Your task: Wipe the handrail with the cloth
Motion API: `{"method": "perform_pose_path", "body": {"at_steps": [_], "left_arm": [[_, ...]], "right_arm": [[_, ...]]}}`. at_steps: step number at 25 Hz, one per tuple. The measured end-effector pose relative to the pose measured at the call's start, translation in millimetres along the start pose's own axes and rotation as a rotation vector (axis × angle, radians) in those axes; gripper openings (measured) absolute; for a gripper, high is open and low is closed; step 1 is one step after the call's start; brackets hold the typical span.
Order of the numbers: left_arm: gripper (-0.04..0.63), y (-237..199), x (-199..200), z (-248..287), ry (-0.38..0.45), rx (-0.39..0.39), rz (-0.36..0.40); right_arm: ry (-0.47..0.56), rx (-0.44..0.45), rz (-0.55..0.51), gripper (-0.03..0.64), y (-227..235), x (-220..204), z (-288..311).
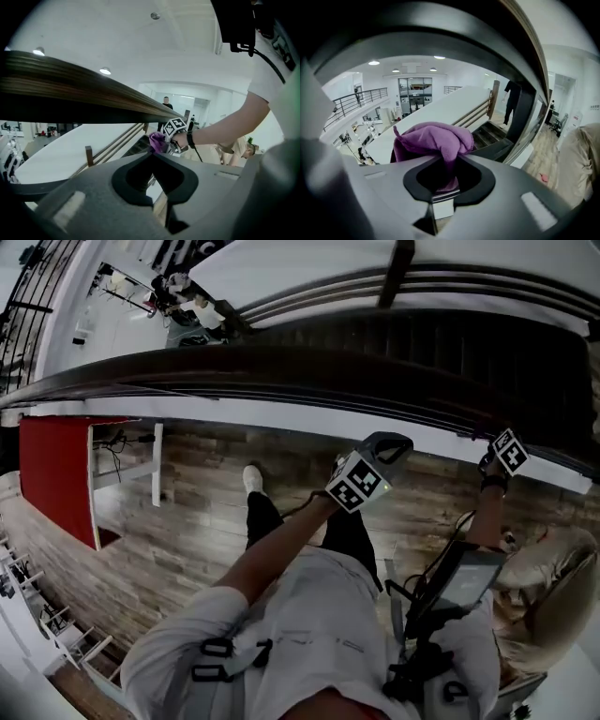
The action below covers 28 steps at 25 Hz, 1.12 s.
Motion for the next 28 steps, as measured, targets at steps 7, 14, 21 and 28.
{"method": "perform_pose_path", "body": {"at_steps": [7,14,21,28], "left_arm": [[-0.002,-76.7,-31.1,-124.4,0.02,0.222,-0.056],[-0.002,-154.2,-95.9,-259.8,0.072,0.456,-0.28],[-0.002,-204.4,-146.4,-373.9,0.121,0.635,-0.395],[-0.002,-237.8,-196.5,-473.7,0.144,0.762,-0.464]], "right_arm": [[0.111,0.211,-0.295,0.051,-182.4,-61.9,-77.9],[0.135,0.526,-0.525,0.051,-378.5,-120.6,-162.8],[0.095,0.778,-0.749,0.051,-543.5,-187.7,-227.0],[0.061,0.957,-0.928,0.051,-690.8,-257.5,-273.9]]}}
Point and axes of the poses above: the fingertips, and each gripper's own axes: z forward along the fingers, y to its right, x out of its top, the point moved 7 cm from there along -z, backward along the fingers, and after that the axes turned 8 degrees about -y, right-handed, at the moved point
